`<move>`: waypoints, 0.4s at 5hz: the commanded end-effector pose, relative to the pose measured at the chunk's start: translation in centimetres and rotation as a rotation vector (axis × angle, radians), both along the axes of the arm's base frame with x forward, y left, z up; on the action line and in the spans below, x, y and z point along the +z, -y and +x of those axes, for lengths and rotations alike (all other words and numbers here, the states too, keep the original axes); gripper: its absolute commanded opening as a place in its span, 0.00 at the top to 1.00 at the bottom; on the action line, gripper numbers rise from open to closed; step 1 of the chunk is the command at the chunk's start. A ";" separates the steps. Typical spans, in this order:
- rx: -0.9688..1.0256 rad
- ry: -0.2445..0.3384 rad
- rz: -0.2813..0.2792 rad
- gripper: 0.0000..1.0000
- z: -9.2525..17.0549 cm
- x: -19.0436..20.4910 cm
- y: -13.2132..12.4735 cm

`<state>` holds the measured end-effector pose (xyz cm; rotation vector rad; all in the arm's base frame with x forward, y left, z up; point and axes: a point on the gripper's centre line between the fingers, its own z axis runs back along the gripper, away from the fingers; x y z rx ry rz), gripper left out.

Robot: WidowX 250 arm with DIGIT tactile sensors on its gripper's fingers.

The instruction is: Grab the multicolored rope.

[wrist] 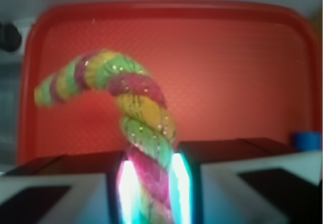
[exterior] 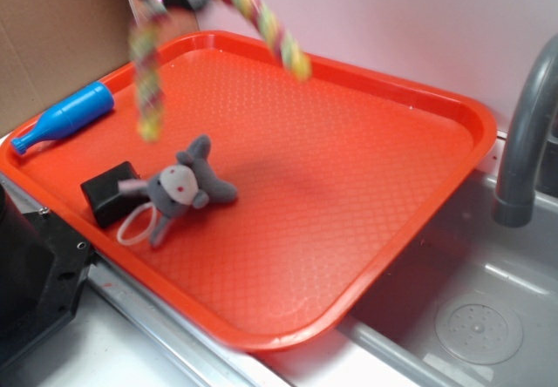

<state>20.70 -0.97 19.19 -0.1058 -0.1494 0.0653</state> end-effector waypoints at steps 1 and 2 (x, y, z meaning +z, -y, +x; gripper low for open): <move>0.307 0.028 0.002 1.00 -1.1 5.7 -3.6; 0.327 0.041 0.048 1.00 -1.1 5.8 -4.0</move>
